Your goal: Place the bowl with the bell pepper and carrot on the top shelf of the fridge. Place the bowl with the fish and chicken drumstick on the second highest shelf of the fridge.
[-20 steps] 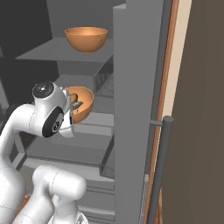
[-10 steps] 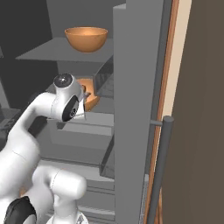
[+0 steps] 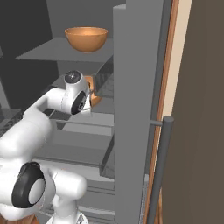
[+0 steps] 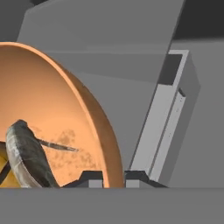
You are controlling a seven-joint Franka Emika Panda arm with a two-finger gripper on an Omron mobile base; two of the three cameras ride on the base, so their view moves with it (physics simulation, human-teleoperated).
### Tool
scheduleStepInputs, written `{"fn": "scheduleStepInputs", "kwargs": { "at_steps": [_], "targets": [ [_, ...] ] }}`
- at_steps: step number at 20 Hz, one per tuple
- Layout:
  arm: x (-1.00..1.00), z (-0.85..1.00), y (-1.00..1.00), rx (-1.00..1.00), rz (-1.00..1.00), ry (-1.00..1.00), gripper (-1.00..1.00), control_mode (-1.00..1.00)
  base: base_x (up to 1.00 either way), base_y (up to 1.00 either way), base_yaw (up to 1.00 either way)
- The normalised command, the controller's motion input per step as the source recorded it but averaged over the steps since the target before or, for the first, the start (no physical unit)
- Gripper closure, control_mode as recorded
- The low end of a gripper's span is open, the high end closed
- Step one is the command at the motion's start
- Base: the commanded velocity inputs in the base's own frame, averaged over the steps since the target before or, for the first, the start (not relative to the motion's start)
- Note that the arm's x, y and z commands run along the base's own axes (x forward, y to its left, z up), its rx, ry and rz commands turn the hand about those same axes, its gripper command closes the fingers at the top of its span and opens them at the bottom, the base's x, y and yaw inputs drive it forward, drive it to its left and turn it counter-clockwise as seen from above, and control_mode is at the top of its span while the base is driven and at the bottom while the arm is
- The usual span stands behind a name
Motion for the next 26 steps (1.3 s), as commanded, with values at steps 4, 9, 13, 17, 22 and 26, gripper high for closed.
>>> {"fn": "scheduleStepInputs", "kwargs": {
  "at_steps": [4, 9, 13, 17, 22, 26],
  "targets": [
    [0.55, -0.21, 0.00, 0.00, 0.00, 0.00, 1.00, -1.00, 0.00, 0.00, 0.00],
    [0.32, -0.01, 0.00, 0.00, -0.01, 0.01, -1.00, -1.00, 0.00, 0.00, 0.00],
    [-0.08, 0.54, 0.01, 0.00, -0.04, -0.08, -1.00, -1.00, 0.00, 0.00, 0.00],
    [-0.79, 0.82, 0.04, -0.01, -0.07, -0.23, -1.00, -1.00, 0.00, 0.00, 0.00],
    [-1.00, 0.76, 0.09, -0.01, -0.07, -0.31, -1.00, -1.00, 0.00, 0.00, 0.00],
    [-1.00, 0.50, 0.09, 0.00, -0.06, -0.27, -1.00, -1.00, 0.00, 0.00, 0.00]
  ]
}}
